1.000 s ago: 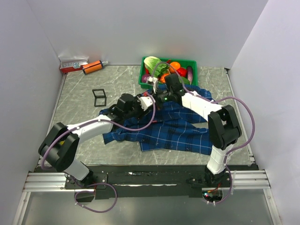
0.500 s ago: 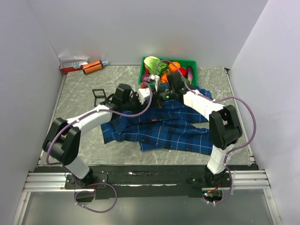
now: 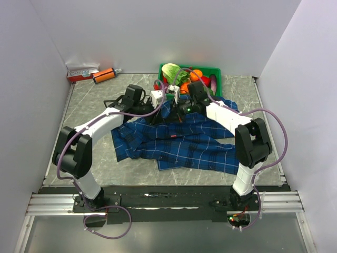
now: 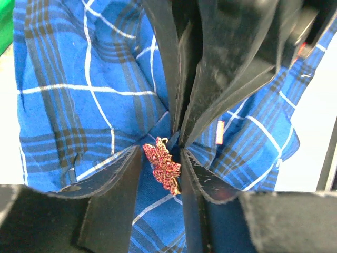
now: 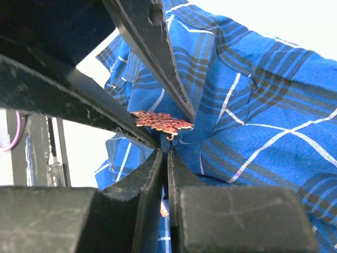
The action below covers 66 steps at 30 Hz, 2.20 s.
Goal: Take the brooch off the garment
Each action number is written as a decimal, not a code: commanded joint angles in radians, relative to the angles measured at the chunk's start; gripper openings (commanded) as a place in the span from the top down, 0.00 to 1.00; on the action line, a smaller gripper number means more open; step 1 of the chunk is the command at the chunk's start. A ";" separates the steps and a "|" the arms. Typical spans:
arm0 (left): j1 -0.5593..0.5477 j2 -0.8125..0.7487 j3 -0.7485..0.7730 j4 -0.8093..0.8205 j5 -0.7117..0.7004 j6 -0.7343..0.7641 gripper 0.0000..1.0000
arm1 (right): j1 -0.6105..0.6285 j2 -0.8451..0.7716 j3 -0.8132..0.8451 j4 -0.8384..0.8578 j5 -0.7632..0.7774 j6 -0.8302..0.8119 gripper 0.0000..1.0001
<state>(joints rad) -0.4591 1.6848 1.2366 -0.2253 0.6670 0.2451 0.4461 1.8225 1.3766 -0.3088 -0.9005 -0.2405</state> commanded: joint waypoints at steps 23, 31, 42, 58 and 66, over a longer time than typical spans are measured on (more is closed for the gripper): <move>0.019 -0.053 0.037 -0.019 0.095 -0.009 0.43 | 0.005 0.018 0.021 -0.004 -0.025 0.044 0.84; 0.004 -0.062 -0.017 -0.014 -0.024 0.031 0.45 | 0.006 0.024 0.030 -0.009 -0.029 0.044 0.85; 0.000 -0.030 -0.006 -0.017 -0.069 0.054 0.70 | 0.005 0.020 0.024 -0.009 -0.031 0.044 0.84; -0.001 0.004 0.015 -0.072 0.011 0.060 0.79 | 0.006 0.041 0.058 -0.036 -0.038 0.038 0.85; -0.001 0.030 0.043 -0.100 0.032 0.075 0.96 | 0.006 0.038 0.050 -0.033 -0.031 0.038 0.85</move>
<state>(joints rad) -0.4534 1.7138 1.2312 -0.3157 0.6548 0.2993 0.4473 1.8545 1.3876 -0.3435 -0.9112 -0.2020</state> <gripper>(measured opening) 0.104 0.154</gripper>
